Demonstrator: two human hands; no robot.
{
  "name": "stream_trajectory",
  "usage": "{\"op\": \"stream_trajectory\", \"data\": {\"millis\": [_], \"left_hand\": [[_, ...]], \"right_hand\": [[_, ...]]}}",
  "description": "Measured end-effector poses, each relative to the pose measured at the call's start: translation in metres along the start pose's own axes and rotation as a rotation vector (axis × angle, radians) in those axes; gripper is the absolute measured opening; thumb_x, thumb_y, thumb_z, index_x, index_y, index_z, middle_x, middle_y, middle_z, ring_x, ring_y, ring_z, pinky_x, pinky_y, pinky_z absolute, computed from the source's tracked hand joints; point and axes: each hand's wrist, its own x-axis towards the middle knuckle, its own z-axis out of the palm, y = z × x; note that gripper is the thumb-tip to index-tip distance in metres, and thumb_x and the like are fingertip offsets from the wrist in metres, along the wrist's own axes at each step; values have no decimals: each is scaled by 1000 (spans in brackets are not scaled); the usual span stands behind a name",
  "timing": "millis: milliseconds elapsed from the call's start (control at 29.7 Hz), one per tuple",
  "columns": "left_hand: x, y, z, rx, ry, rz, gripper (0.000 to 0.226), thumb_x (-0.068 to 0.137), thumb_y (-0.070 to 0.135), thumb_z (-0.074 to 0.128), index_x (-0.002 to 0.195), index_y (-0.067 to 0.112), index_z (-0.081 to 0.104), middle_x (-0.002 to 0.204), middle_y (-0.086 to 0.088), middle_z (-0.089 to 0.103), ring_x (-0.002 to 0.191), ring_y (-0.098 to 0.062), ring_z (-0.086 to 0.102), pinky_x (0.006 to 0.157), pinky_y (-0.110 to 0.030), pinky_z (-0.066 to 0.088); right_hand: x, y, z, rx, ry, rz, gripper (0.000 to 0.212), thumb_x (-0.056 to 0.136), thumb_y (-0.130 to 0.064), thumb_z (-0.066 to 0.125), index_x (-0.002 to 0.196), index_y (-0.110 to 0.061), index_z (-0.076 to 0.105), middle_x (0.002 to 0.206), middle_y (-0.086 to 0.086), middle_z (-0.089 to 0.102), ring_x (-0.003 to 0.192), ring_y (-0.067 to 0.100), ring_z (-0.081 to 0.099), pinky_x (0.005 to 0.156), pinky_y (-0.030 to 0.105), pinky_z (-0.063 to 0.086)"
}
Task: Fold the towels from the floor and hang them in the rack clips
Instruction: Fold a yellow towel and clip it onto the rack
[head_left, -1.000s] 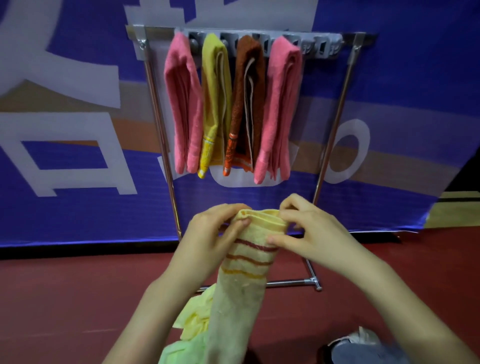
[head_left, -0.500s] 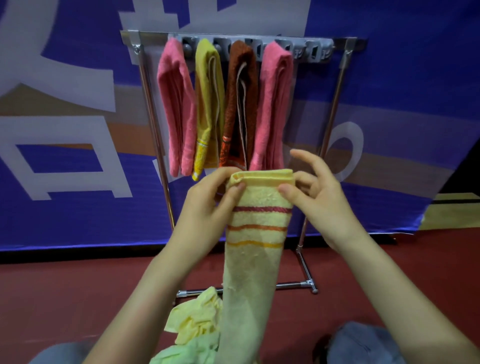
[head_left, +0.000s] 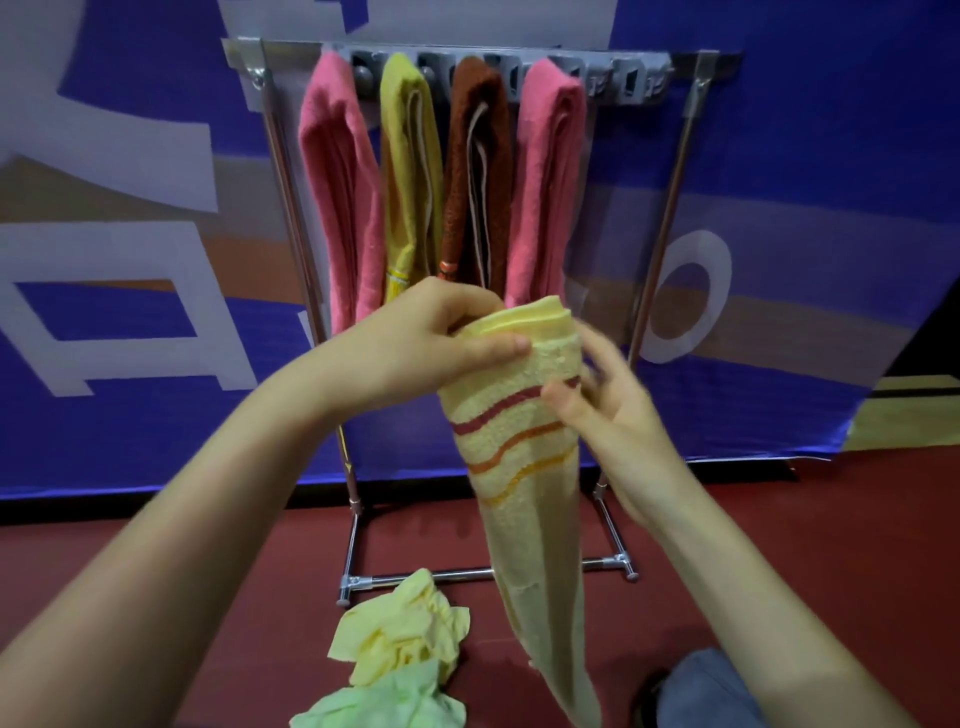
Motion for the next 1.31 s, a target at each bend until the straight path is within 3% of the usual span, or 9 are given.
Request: {"op": "stream_trajectory", "data": {"millis": [202, 404, 504, 639, 706, 841, 942, 1177, 1312], "left_hand": [[-4, -5, -12, -3, 24, -55, 26, 85, 28, 56, 85, 3, 64, 73, -6, 59, 65, -7, 54, 57, -20, 42], [-14, -6, -40, -24, 170, -104, 37, 77, 39, 55, 91, 6, 64, 74, -5, 62, 64, -9, 58, 61, -26, 48], [-20, -7, -59, -12, 222, -127, 20, 81, 33, 55, 87, 16, 63, 69, 5, 64, 57, 1, 60, 54, -11, 49], [-29, -11, -77, -1, 275, -140, 21, 80, 37, 54, 87, 20, 64, 67, 6, 65, 58, 2, 60, 51, -10, 48], [-34, -14, -79, -21, 274, -148, 32, 74, 41, 53, 90, 16, 64, 74, 1, 64, 61, -1, 60, 55, -12, 50], [-39, -18, -77, -15, 297, -168, 24, 75, 40, 54, 80, 18, 62, 69, 4, 62, 57, 0, 58, 54, -13, 47], [-43, -25, -80, 10, 343, -202, 16, 82, 30, 55, 76, 17, 61, 58, 9, 58, 49, 5, 53, 47, -7, 41], [-52, -72, -80, 177, 502, -366, 28, 88, 27, 54, 90, 0, 62, 81, -17, 60, 74, -25, 54, 75, -42, 48], [-61, -110, -62, 236, 529, -528, 28, 88, 24, 54, 66, 7, 54, 65, -10, 52, 65, -25, 48, 65, -35, 40]], "right_hand": [[-16, 74, 3, 11, -70, 265, 15, 75, -15, 61, 89, -19, 59, 72, -19, 72, 74, -7, 65, 65, 10, 47], [-29, 143, 10, -41, -179, 453, 20, 83, 1, 56, 100, -8, 61, 81, -14, 71, 82, -5, 63, 74, 13, 48], [-37, 172, 22, -101, -232, 536, 18, 82, 0, 59, 97, -9, 63, 81, -12, 69, 77, -3, 61, 75, 14, 47], [-40, 191, 47, -140, -278, 579, 22, 83, -1, 60, 100, -13, 62, 71, -22, 69, 70, -13, 59, 71, 10, 47], [-37, 192, 59, -128, -281, 570, 24, 81, -3, 62, 101, -17, 62, 86, -12, 68, 73, -12, 59, 74, 10, 46], [-32, 189, 76, -68, -268, 491, 20, 69, -21, 67, 89, -23, 65, 103, 5, 58, 94, 11, 56, 91, 32, 45], [-33, 193, 74, -10, -229, 527, 14, 81, -9, 63, 95, -11, 63, 87, -6, 66, 80, 0, 61, 79, 20, 48], [-48, 164, 28, 79, -212, 592, 27, 70, -20, 66, 94, -9, 64, 74, -10, 72, 73, 1, 64, 68, 12, 48], [-46, 120, 0, 118, -225, 539, 62, 45, -45, 83, 94, -10, 66, 80, -4, 74, 75, 8, 66, 65, 13, 49]]}}
